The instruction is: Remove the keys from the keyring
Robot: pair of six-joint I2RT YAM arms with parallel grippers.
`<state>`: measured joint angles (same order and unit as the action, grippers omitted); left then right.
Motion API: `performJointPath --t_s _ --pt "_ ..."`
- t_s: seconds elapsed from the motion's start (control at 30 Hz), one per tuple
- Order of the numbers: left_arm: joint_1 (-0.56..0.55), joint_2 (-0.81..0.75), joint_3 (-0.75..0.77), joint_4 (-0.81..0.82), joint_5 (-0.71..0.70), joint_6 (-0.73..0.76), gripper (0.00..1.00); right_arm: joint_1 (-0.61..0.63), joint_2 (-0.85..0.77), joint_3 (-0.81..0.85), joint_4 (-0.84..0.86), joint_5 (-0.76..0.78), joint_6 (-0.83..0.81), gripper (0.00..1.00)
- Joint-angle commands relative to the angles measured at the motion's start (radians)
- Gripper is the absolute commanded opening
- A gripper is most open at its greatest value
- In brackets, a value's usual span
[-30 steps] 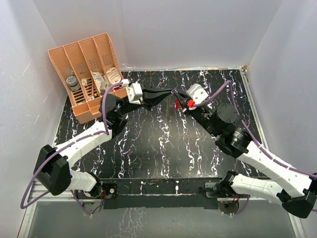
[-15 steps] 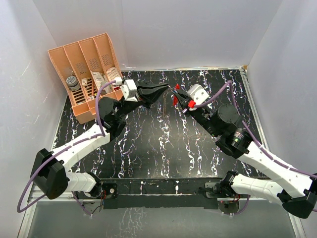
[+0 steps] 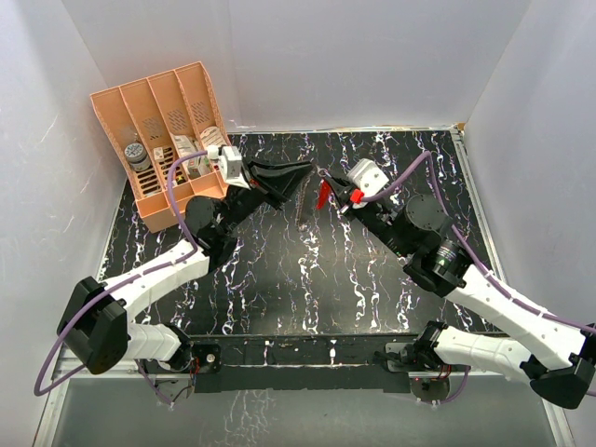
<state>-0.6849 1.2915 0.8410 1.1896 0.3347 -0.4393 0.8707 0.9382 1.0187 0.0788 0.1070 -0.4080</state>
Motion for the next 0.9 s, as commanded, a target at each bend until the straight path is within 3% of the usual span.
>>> performJointPath --t_s 0.0,0.13,0.5,0.87 --pt "0.013 -0.041 0.010 0.026 -0.037 -0.063 0.14 0.005 -0.024 0.022 0.068 0.016 0.002 0.00" --pt "0.013 -0.040 0.028 0.034 0.075 -0.073 0.25 0.004 -0.020 0.025 0.076 0.011 0.002 0.00" --pt "0.013 -0.038 0.129 -0.185 0.192 0.126 0.32 0.005 -0.017 0.029 0.074 0.001 0.004 0.00" --pt "0.013 -0.102 0.103 -0.292 0.108 0.419 0.33 0.005 -0.032 0.035 0.059 -0.003 0.002 0.00"
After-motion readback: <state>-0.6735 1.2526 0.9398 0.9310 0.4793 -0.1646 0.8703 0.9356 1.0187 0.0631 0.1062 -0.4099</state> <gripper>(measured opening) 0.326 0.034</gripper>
